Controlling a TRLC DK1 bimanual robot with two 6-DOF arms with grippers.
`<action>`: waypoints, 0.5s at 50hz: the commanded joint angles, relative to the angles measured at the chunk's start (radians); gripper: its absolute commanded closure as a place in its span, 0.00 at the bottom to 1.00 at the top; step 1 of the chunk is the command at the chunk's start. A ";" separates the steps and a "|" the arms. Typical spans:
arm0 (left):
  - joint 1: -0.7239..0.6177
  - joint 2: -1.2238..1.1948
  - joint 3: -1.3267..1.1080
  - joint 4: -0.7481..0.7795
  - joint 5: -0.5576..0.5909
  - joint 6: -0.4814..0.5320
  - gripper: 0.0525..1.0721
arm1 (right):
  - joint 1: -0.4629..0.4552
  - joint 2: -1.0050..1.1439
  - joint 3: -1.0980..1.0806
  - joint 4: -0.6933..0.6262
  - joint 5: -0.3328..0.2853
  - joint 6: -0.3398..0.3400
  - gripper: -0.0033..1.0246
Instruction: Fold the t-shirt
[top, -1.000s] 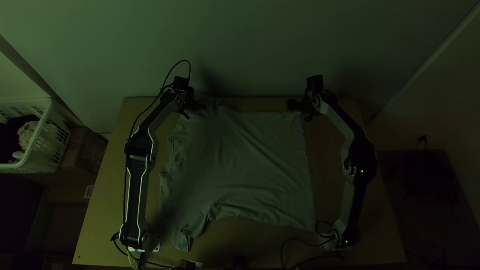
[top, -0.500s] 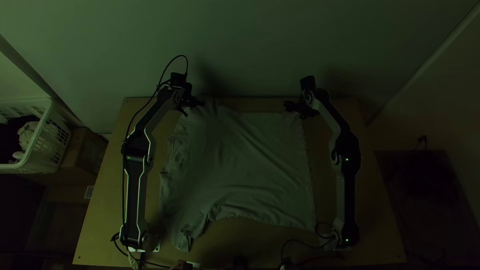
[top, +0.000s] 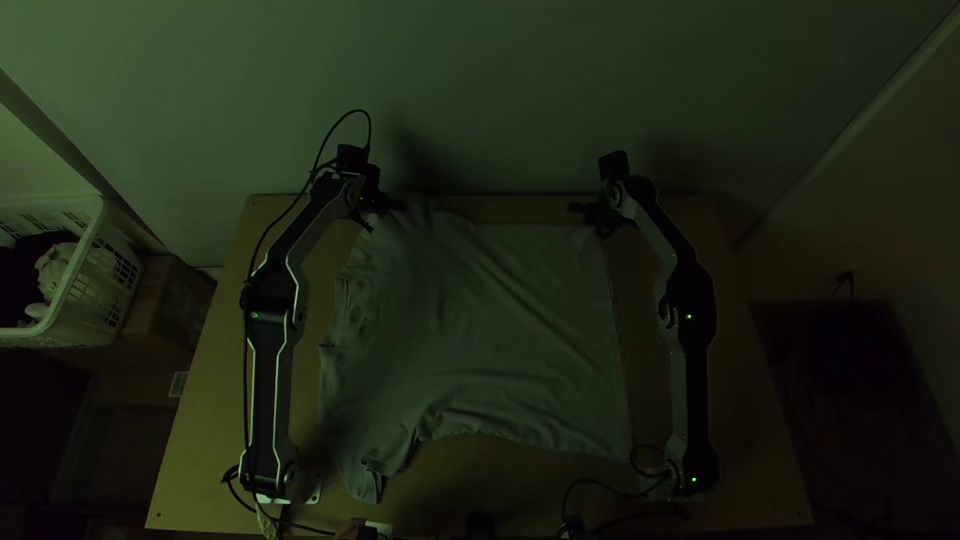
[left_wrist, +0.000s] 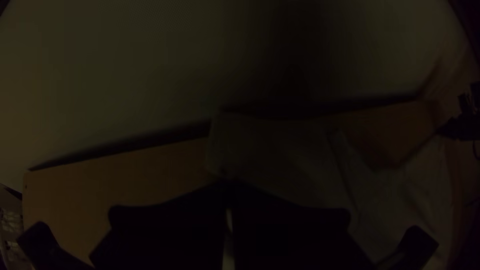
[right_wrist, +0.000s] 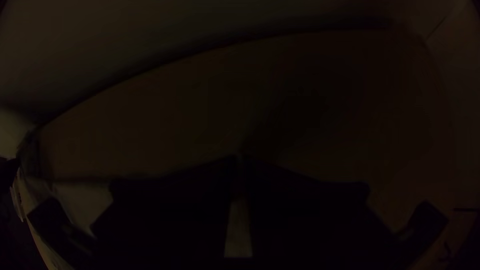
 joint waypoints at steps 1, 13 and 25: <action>0.022 -0.048 0.009 0.031 -0.007 -0.029 0.98 | 0.002 0.023 0.042 0.012 0.019 -0.001 0.97; 0.026 -0.039 0.009 0.142 -0.005 -0.047 0.98 | -0.008 0.047 0.074 0.071 0.025 -0.006 0.97; 0.020 -0.070 -0.005 0.084 0.004 -0.072 0.98 | -0.005 0.001 0.053 0.045 0.027 -0.030 0.97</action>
